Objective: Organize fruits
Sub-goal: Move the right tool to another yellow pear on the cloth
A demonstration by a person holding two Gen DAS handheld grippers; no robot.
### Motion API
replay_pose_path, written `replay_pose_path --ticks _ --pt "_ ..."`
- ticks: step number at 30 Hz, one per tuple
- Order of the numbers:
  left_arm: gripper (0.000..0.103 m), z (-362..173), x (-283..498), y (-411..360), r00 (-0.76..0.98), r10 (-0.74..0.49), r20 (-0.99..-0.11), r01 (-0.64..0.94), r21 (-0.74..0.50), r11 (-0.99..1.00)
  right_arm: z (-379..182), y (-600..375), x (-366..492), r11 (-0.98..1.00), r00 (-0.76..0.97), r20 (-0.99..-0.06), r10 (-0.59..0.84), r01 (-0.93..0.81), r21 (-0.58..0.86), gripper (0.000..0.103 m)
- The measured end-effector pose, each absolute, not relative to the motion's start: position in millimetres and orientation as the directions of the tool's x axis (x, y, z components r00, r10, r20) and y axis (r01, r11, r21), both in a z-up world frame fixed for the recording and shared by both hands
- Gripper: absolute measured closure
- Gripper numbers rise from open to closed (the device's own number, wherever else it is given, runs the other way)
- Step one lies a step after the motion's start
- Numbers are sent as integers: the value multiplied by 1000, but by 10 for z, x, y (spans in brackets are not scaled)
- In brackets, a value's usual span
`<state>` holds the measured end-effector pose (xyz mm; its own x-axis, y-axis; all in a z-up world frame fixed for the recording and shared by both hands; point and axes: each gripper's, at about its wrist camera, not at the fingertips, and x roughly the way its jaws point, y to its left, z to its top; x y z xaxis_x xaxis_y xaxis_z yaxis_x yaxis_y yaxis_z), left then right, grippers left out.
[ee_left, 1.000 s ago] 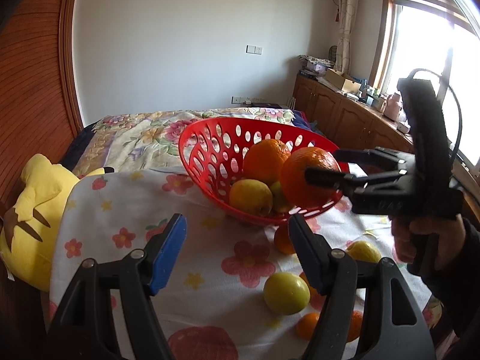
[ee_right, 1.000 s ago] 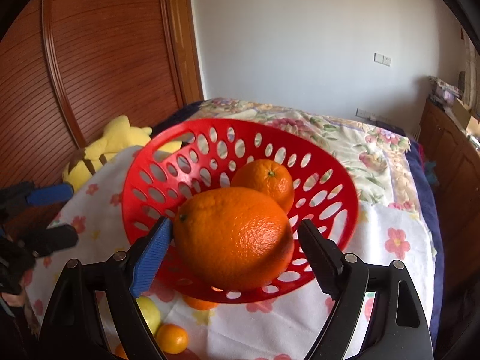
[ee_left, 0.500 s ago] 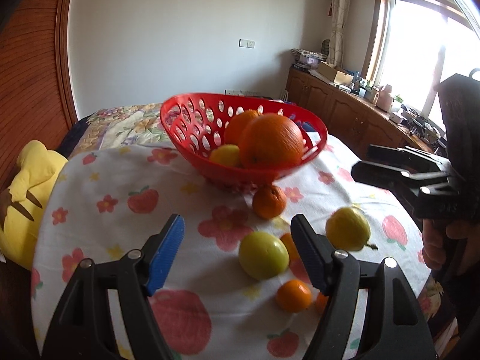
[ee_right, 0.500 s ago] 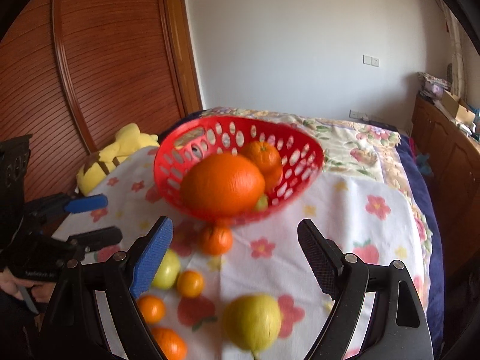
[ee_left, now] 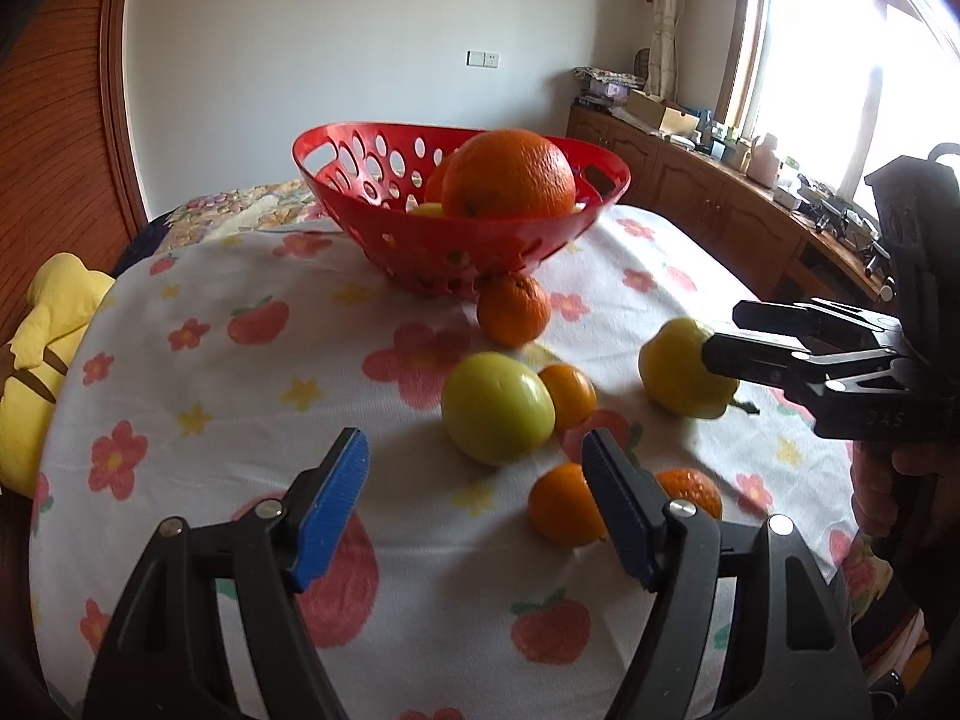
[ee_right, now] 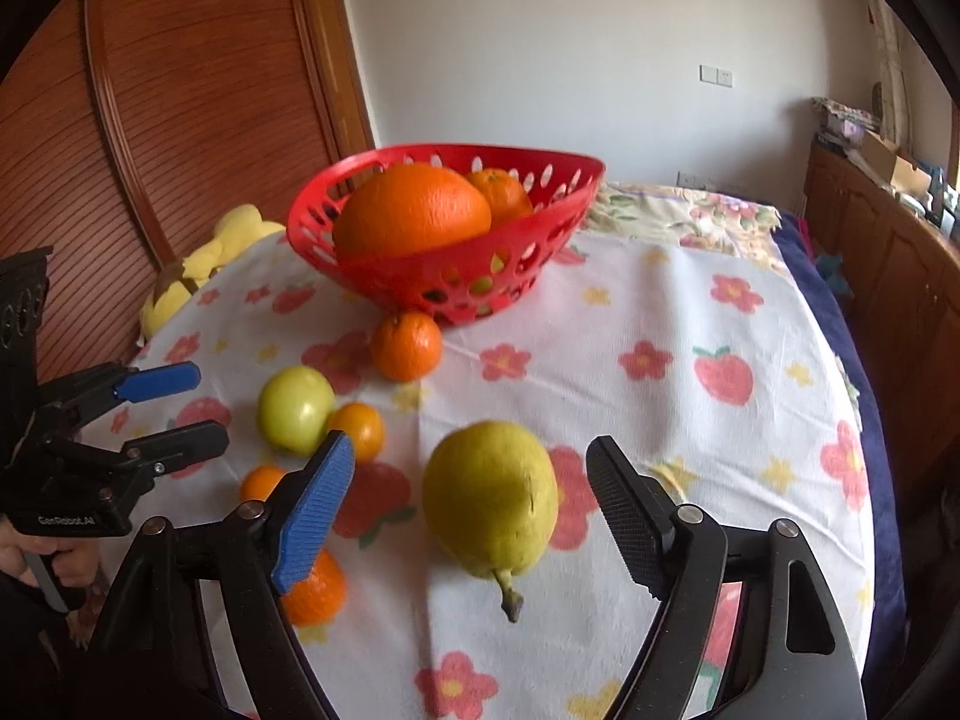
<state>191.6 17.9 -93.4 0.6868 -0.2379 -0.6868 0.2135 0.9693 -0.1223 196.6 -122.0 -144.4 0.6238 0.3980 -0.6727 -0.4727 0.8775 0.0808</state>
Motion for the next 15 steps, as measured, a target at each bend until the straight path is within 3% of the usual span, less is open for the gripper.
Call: replay_pose_path --ticks 15 --pt "29 -965 1828 75 675 -248 -695 237 -113 965 -1737 -1167 2067 884 584 -722 371 -459 83 29"
